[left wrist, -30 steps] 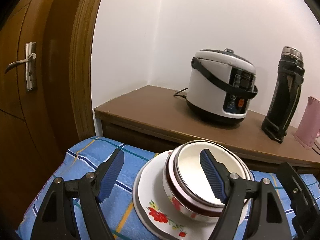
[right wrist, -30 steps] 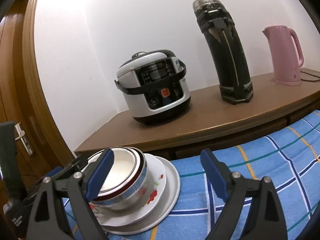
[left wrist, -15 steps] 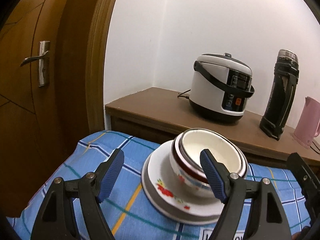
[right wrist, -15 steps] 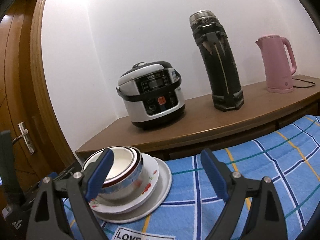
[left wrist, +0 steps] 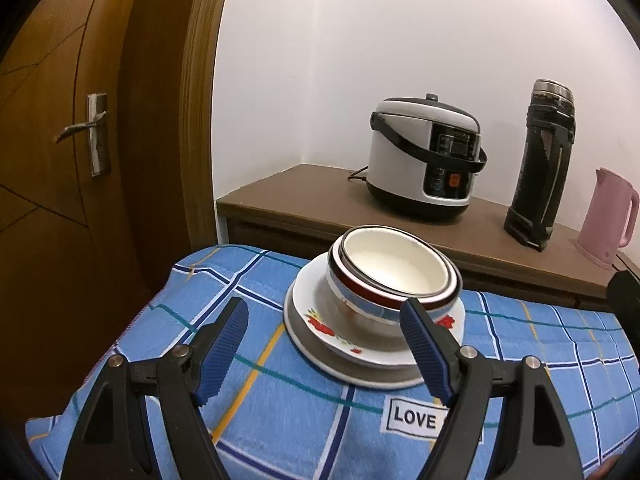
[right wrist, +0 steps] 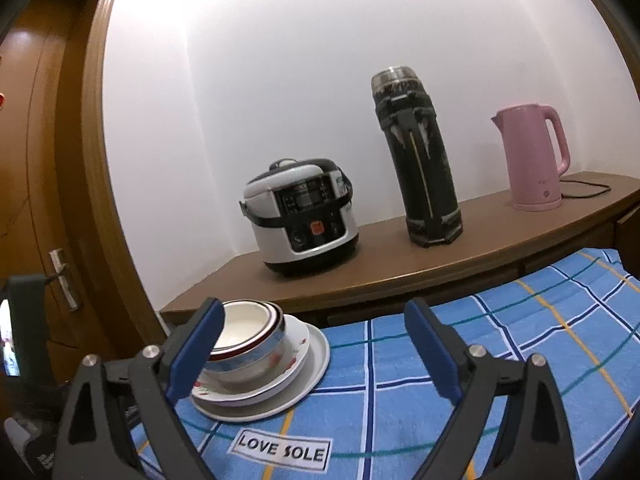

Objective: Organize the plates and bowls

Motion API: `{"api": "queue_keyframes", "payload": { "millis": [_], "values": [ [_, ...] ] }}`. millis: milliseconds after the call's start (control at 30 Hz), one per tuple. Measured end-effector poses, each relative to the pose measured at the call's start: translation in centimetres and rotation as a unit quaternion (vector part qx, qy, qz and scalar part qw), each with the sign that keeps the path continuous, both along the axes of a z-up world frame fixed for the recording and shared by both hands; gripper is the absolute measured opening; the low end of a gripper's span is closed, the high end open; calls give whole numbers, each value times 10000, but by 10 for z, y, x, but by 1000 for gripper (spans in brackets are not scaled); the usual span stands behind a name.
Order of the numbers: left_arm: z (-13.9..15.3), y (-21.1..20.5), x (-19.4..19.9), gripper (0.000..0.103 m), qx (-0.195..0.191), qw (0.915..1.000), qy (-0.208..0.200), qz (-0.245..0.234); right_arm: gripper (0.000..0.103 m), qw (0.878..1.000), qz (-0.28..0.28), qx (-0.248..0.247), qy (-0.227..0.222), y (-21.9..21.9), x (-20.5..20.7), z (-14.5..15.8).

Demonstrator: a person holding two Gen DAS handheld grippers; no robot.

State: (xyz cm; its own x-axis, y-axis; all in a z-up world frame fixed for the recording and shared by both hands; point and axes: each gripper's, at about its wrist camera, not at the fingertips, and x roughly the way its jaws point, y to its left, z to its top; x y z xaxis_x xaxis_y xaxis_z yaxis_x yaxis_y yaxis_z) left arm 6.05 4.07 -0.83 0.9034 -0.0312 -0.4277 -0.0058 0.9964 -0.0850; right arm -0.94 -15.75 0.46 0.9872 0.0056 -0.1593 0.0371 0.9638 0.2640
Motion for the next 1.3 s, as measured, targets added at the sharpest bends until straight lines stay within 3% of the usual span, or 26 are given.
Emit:
{"api": "queue_keyframes", "payload": {
  "millis": [133,600,833,967,1300],
  "values": [
    [7,-4,-13,80,96,9999,-40,-11,95,9998,31,-178,7,5,-14,5],
    [24,-13,-44,80,298,9993,-233,-23,102,9998,25,-95,-184,1,-49,21],
    [27,-14,-47,82,363,9989,-290,-41,102,9994,5,-189,-288,6,-57,25],
    [29,-13,-49,88,413,9985,-349,36,102,9991,20,-250,-355,10,-61,28],
    [30,-13,-48,88,438,9986,-312,12,102,9993,15,-221,-301,10,-61,29]
  ]
}}
